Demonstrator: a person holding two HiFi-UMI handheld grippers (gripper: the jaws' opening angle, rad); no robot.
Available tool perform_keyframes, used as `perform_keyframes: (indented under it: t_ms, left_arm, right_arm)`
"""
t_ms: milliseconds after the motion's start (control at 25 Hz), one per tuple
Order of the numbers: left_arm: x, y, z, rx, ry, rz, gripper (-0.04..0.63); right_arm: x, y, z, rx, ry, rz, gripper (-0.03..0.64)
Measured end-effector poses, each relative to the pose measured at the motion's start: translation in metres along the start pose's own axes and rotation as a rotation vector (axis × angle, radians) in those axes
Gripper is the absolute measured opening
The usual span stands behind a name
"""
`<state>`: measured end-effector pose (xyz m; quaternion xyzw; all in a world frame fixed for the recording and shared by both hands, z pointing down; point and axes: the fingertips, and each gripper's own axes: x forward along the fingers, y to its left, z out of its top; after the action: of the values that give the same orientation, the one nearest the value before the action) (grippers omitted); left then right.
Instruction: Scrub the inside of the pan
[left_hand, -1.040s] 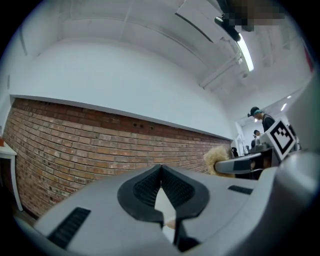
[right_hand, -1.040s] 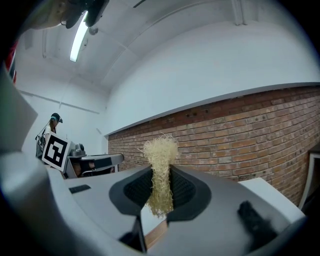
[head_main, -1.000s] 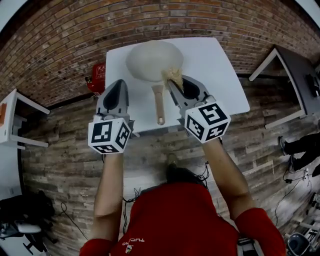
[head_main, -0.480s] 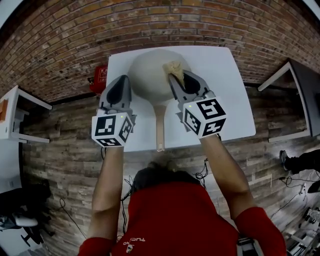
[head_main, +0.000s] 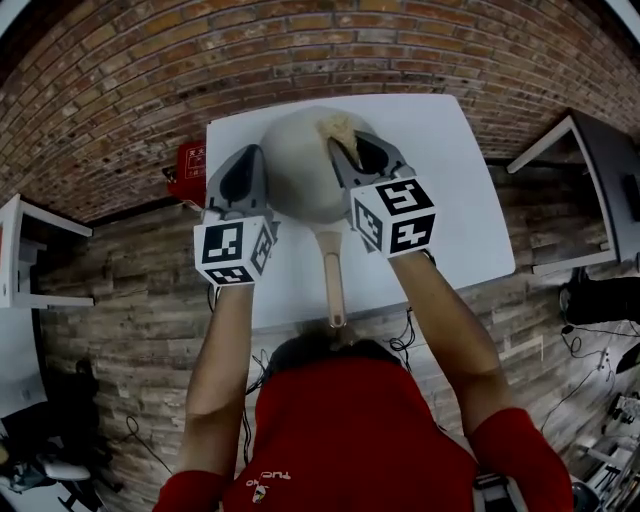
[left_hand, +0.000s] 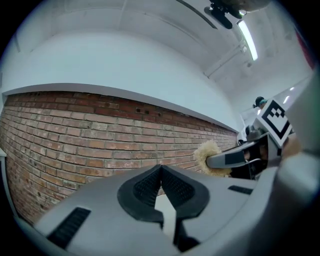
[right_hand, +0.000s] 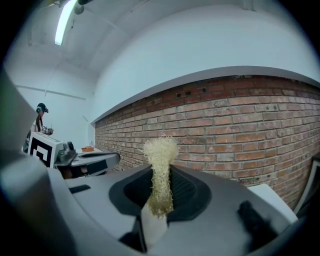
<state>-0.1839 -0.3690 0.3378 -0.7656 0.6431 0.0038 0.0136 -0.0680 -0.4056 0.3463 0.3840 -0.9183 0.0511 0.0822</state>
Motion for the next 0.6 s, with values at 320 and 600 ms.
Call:
perform_keyframes:
  t_ms: [320, 600]
  left_arm:
    - [0.038, 0.032, -0.013, 0.012, -0.003, -0.080, 0.014]
    - [0.058, 0.049, -0.036, 0.029, 0.033, -0.090, 0.014]
  right_arm:
    - [0.057, -0.001, -0.010, -0.020, 0.117, -0.050, 0.086]
    - [0.106, 0.002, -0.043, -0.047, 0.286, -0.030, 0.086]
